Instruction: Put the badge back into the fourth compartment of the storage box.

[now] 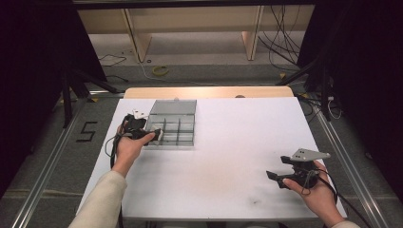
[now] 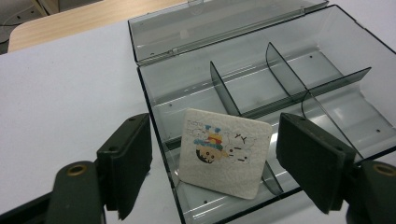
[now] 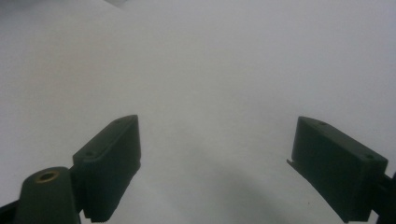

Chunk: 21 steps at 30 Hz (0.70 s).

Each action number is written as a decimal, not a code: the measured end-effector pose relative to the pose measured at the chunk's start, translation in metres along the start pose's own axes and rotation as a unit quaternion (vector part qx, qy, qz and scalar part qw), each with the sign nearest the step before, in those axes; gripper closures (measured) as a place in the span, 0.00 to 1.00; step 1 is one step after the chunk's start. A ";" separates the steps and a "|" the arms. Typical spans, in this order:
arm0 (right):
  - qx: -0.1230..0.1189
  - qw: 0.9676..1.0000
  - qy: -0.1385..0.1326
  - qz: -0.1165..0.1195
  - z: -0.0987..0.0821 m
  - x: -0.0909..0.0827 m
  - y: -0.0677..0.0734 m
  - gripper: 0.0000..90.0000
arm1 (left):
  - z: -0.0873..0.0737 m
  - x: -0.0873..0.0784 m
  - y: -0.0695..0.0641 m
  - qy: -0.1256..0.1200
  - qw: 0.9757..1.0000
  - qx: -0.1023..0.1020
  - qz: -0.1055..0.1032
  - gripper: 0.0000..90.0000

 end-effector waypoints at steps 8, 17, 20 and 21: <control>0.000 1.000 0.001 0.001 0.000 0.000 0.000 0.18 | 0.001 -0.006 -0.004 -0.002 1.000 0.007 -0.007 0.27; 0.001 1.000 0.001 0.000 -0.001 0.000 -0.001 0.18 | 0.003 -0.016 -0.008 -0.009 1.000 0.013 -0.022 0.22; 0.002 1.000 0.001 0.000 -0.001 0.000 -0.001 0.18 | 0.004 -0.019 -0.010 -0.016 0.999 0.014 -0.026 0.21; 0.002 1.000 0.001 0.000 -0.001 0.000 -0.001 0.18 | 0.004 -0.021 -0.011 -0.017 0.999 0.017 -0.027 0.21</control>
Point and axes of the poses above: each handheld gripper's, and its own axes: x roughly forward along the jaws, z roughly out of its top, y roughly to its left, the point moved 7 cm from there along x, roughly forward along the jaws, and after that the axes turned 8 degrees about x, right-handed, at the moved point
